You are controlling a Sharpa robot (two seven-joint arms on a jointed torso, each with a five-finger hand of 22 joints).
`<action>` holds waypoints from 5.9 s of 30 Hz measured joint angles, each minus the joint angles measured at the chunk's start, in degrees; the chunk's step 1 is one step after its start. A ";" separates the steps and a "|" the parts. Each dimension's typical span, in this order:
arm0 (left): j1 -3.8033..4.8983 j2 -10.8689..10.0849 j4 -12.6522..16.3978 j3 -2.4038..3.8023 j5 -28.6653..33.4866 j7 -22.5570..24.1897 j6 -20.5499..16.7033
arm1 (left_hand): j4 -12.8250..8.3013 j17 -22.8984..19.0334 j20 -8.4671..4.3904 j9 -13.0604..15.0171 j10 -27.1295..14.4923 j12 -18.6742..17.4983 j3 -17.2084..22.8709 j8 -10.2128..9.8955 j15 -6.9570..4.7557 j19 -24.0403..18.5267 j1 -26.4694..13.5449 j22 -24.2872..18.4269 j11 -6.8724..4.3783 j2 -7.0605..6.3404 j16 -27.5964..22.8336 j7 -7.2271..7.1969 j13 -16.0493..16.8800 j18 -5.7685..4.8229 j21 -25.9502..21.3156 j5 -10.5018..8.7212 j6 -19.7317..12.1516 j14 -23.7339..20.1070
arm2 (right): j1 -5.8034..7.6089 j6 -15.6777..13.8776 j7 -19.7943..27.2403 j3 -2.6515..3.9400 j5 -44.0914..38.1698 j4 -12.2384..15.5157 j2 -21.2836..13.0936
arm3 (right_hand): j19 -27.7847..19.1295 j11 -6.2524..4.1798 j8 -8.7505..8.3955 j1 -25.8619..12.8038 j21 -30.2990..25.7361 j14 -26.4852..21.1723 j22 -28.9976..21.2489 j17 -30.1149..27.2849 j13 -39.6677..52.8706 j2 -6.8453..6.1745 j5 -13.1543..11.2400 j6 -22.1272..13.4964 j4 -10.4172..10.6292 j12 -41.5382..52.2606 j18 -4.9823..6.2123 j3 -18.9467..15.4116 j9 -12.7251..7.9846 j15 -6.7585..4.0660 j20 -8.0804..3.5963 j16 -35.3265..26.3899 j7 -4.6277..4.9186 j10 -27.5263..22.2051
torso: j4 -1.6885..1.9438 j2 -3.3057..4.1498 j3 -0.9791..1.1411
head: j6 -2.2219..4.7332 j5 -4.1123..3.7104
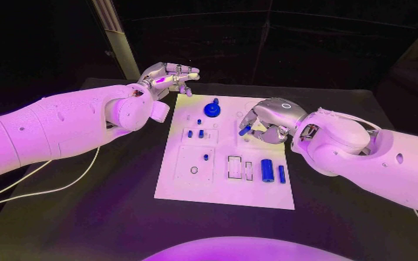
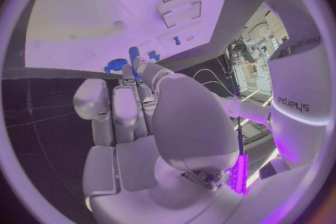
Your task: Assemble the parts on the task board
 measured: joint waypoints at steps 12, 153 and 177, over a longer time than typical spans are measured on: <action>0.00 0.16 -0.07 -0.01 0.00 -0.08 0.07 | -0.16 0.01 0.00 0.00 0.00 0.00 0.16 0.00 0.00 0.00 0.00 0.01 0.00 0.00 0.00 0.00 0.01 0.00 -0.25 0.00 0.00 0.00 | -0.03 -1.04 2.17 0.43 3.45 2.02 5.65 | 0.00 -0.10 -0.32 -0.80 0.00 0.00 -0.07 -0.13 -0.06 -0.48 0.00 -0.29 0.40 -0.57 -0.01 0.54 -0.27 0.00 0.00 0.00 0.33 0.11 | 0.07 0.06 -0.01 | -0.36 0.85; 0.01 -0.91 0.95 -0.16 0.01 -0.66 0.98 | -0.15 -0.28 0.00 0.00 0.00 0.26 0.15 0.21 0.00 0.00 0.00 -0.17 0.00 0.00 0.00 0.00 -0.09 0.00 -0.32 0.00 0.00 0.00 | -5.76 4.54 -26.62 -3.81 16.68 6.14 -5.72 | 7.78 -3.37 15.59 -15.71 8.66 0.10 16.33 17.58 68.15 0.99 13.75 -10.01 18.34 65.63 -2.70 -38.14 6.23 -2.14 -1.66 11.31 -2.06 11.15 | -1.42 -0.74 -0.43 | -0.69 -2.24; 0.00 -1.14 1.03 -0.17 0.01 -0.66 1.23 | -0.15 -0.38 0.00 0.00 0.00 0.57 0.15 0.21 0.00 0.00 0.00 -0.21 0.00 0.00 0.00 0.00 -0.08 -0.01 -0.46 0.00 0.00 0.00 | -6.39 -5.16 -27.11 -3.97 16.90 10.01 -7.39 | 9.12 -4.38 18.71 -8.81 10.01 0.11 16.86 18.17 71.03 4.41 22.12 -8.56 17.03 68.33 -3.60 -37.97 7.08 -2.55 -2.54 12.33 -2.46 12.99 | -1.37 -0.97 -0.52 | -0.66 -2.24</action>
